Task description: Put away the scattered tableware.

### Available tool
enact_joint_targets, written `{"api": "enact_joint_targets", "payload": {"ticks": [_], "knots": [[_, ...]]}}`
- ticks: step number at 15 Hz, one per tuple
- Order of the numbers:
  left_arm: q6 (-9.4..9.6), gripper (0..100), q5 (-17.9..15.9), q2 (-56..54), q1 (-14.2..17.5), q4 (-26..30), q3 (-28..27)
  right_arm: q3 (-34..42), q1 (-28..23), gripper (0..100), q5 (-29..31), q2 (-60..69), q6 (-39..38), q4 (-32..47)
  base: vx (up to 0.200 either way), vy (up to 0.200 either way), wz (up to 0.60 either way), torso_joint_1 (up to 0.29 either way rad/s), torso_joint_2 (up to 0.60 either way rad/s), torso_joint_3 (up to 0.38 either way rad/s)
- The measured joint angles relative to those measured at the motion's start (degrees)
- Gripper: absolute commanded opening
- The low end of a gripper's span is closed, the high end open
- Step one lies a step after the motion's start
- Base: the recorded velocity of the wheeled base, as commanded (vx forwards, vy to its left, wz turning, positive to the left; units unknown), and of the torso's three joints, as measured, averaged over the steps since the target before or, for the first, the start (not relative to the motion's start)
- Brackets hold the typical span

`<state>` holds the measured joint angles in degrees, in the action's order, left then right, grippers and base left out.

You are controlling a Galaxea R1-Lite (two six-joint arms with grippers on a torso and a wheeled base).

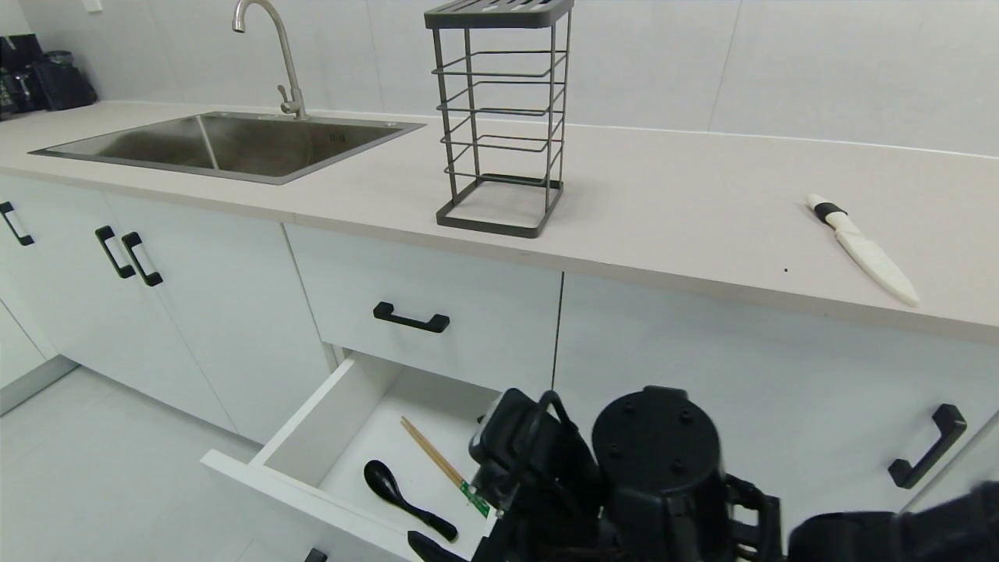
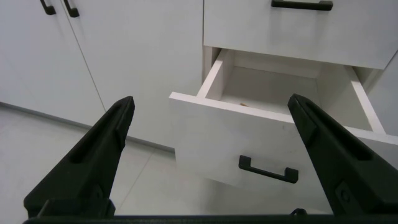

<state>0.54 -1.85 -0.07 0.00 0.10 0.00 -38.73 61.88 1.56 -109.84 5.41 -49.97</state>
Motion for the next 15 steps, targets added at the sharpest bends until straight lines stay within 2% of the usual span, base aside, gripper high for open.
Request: {"api": "enact_joint_targets", "payload": {"ticks": [5,8,11,15], "knots": [[0.00,100,0.0,0.0,0.0,0.0,0.0,10.4,0.1,100,0.2,11.6,0.1,-0.6,0.000,0.000,0.00,0.000,0.00,0.000],[0.01,100,0.0,0.0,0.0,0.0,0.0,20.0,-0.1,100,0.2,23.7,0.1,0.3,0.000,0.000,0.00,0.000,0.00,0.000],[0.00,100,0.0,0.0,0.0,0.0,0.0,28.5,-1.1,100,0.5,39.2,0.4,5.0,0.000,0.000,0.00,0.000,0.00,0.000],[-0.02,100,0.0,0.0,0.0,0.0,0.0,32.3,-1.4,100,0.4,61.0,1.8,13.7,0.000,0.000,0.00,0.000,0.00,0.000]]}}
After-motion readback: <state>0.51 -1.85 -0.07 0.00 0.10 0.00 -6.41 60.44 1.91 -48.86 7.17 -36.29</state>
